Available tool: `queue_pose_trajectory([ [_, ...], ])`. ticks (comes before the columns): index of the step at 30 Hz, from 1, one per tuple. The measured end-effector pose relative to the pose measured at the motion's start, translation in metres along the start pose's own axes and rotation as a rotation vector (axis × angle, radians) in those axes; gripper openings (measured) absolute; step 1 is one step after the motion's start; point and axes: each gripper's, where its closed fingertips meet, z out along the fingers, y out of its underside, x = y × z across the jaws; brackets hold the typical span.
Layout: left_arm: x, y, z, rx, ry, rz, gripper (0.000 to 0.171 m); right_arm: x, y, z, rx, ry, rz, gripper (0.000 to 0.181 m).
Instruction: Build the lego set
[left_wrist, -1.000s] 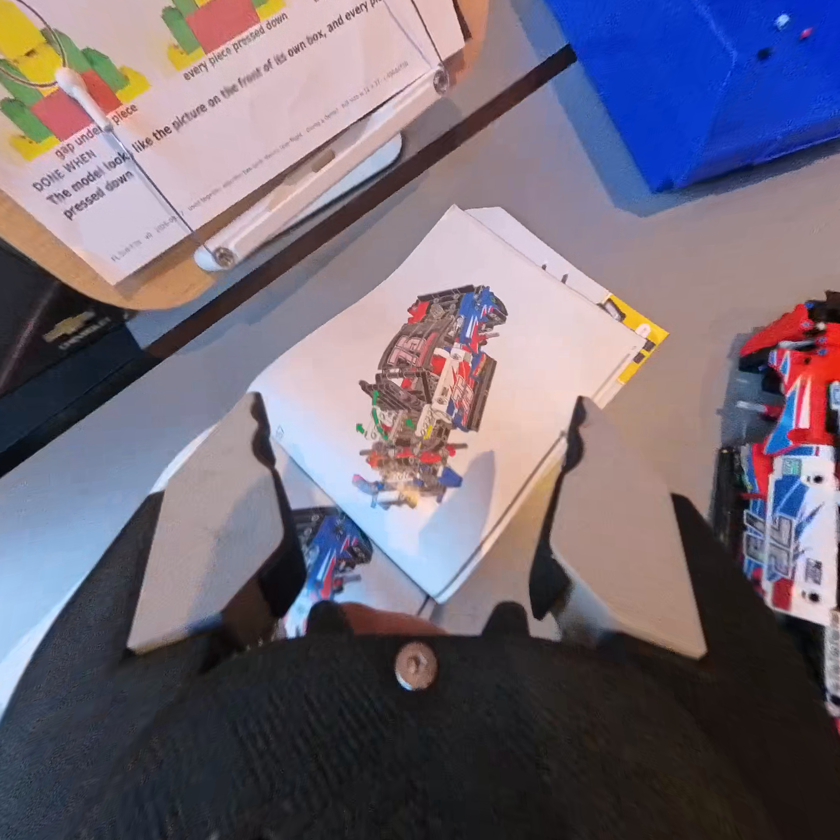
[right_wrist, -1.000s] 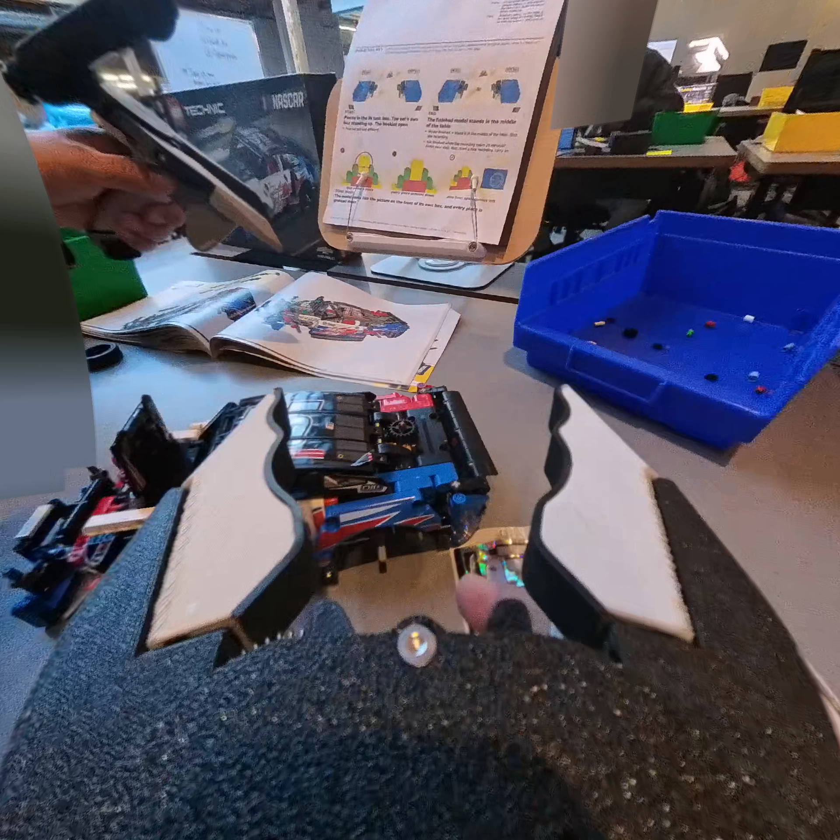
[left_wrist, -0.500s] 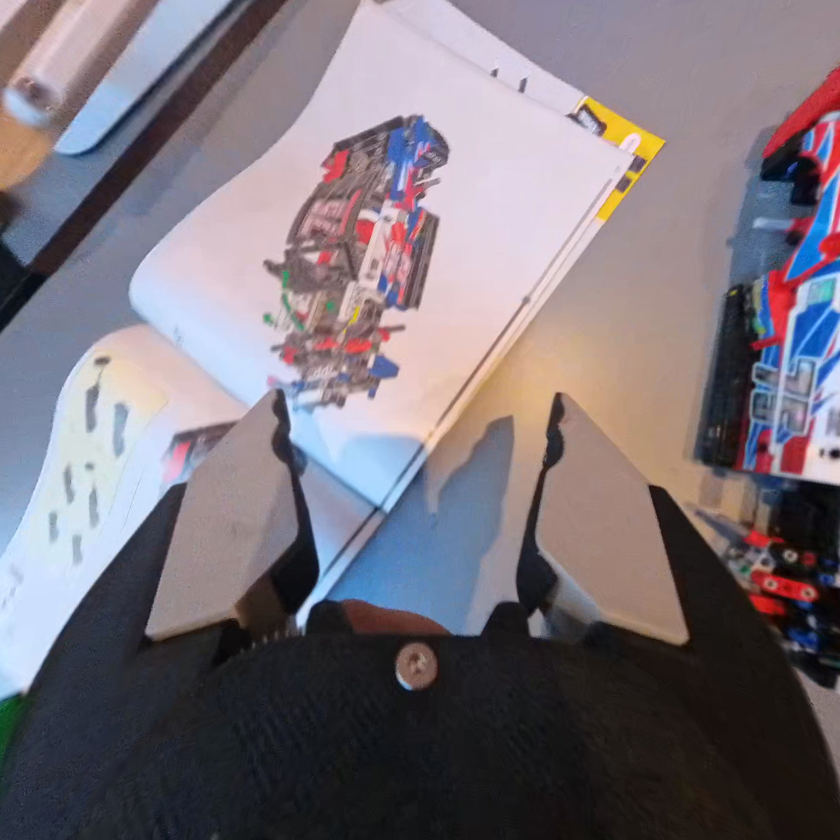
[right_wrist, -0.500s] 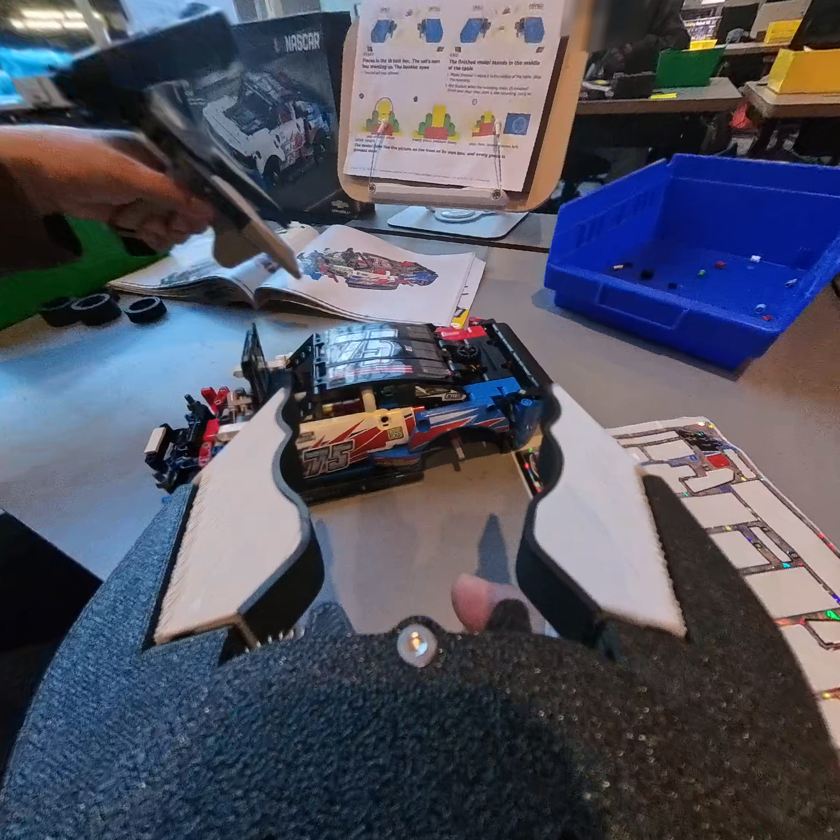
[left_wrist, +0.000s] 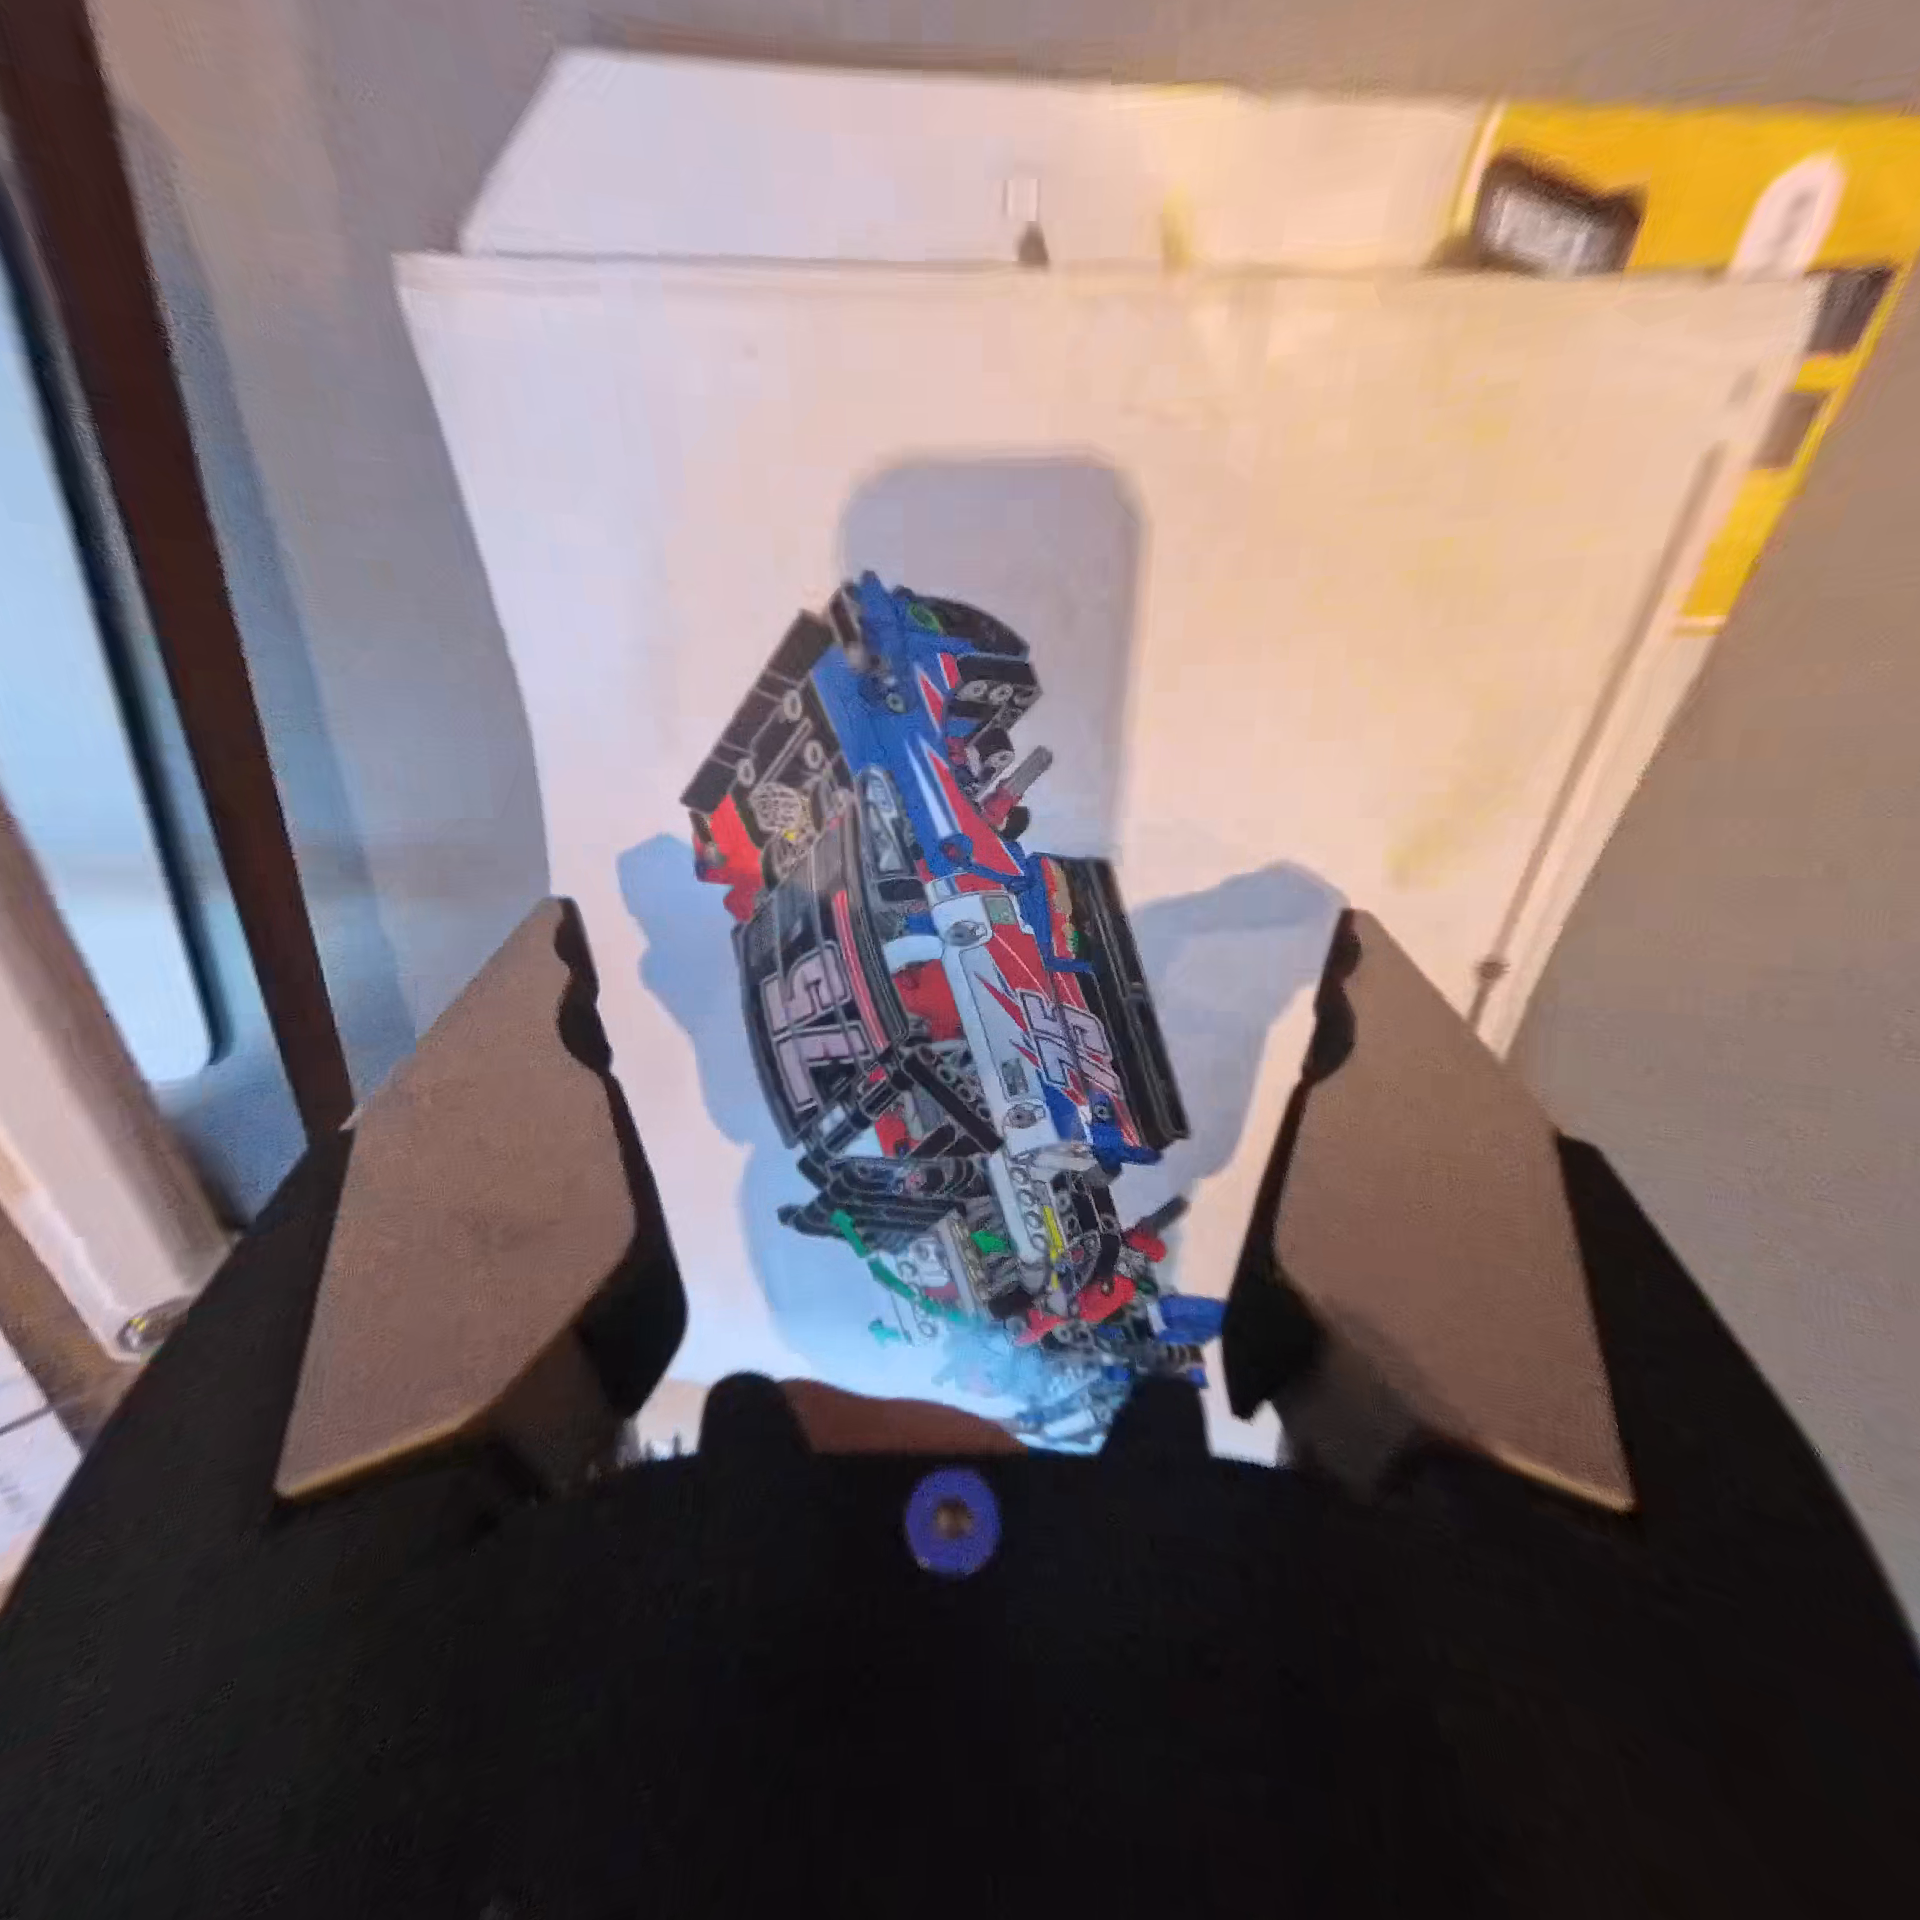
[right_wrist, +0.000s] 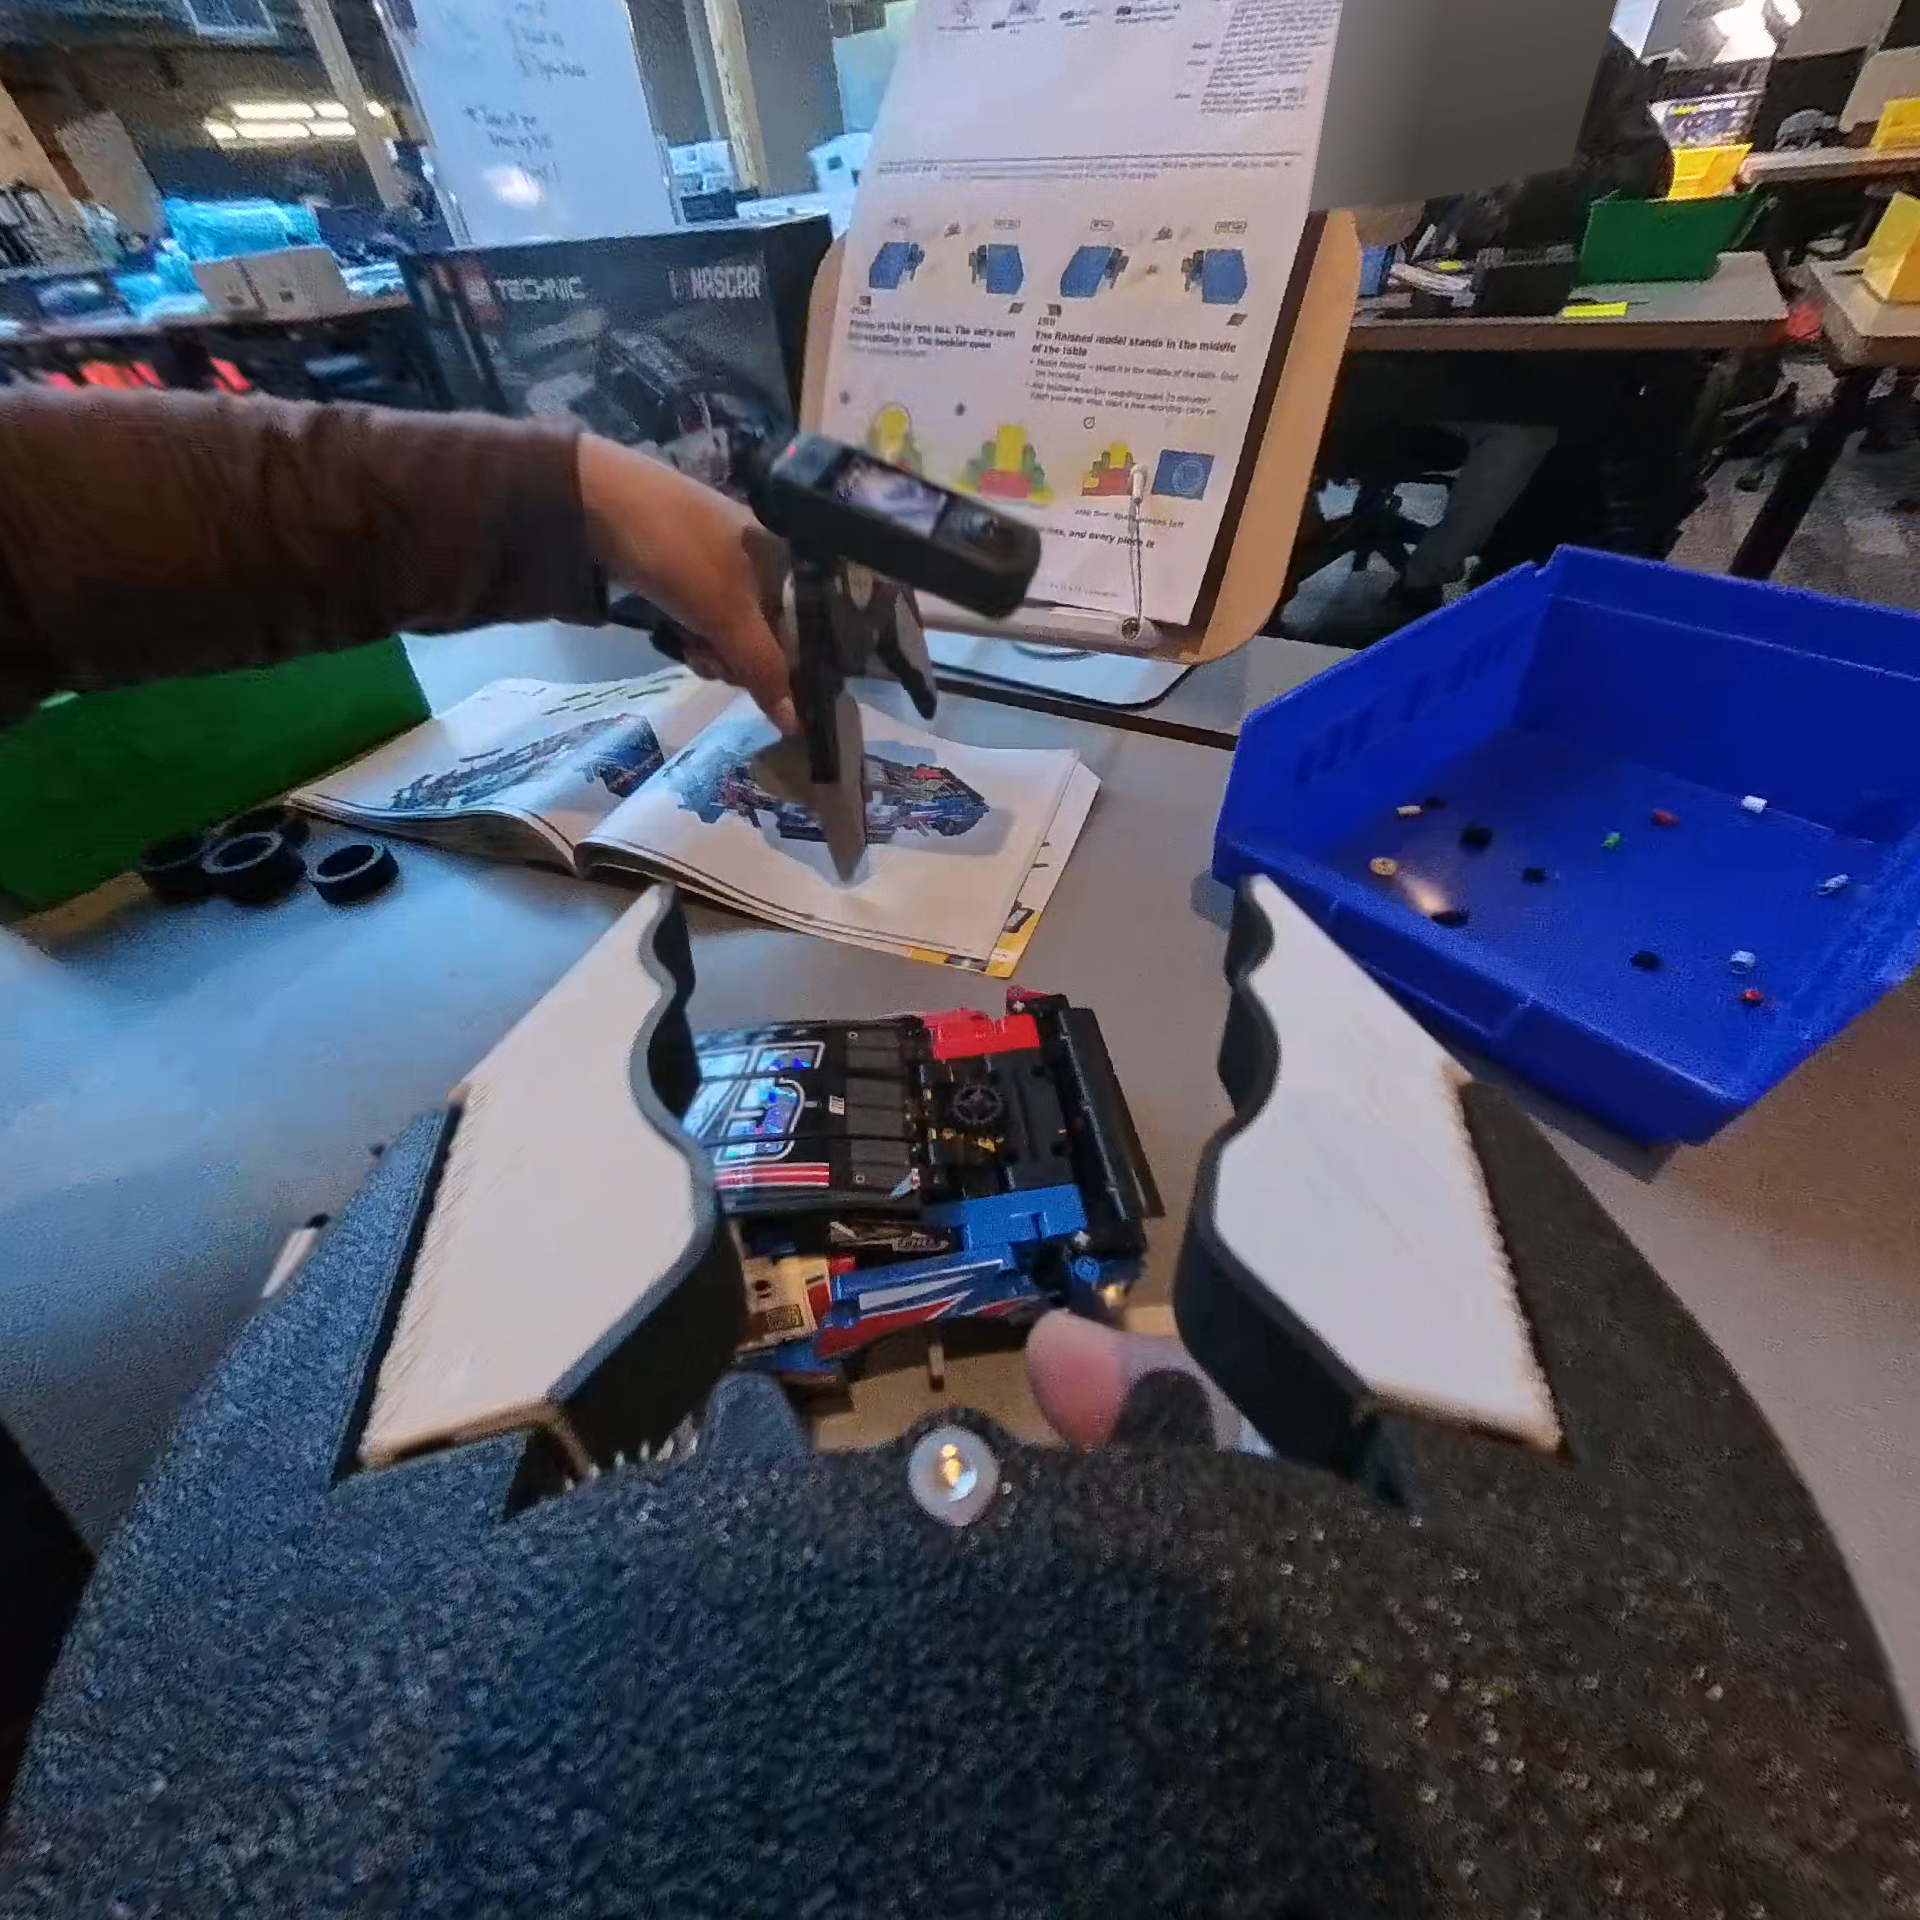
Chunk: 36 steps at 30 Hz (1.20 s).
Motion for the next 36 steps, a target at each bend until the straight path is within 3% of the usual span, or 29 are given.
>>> queue_pose_trajectory([
  [5, 0.012, 0.006, 0.014, 0.043, 0.161, -0.085, 0.124, 0.002, 0.006, 0.000, 0.012, -0.006, 0.021, 0.098],
  [19, 0.011, 0.010, 0.013, 0.030, 0.162, -0.086, 0.120, -0.007, 0.037, -0.007, -0.045, 0.006, 0.006, 0.093],
  [36, 0.004, 0.008, 0.015, 0.096, 0.159, -0.080, 0.117, 0.026, 0.088, 0.004, -0.100, 0.078, 0.060, 0.085],
])
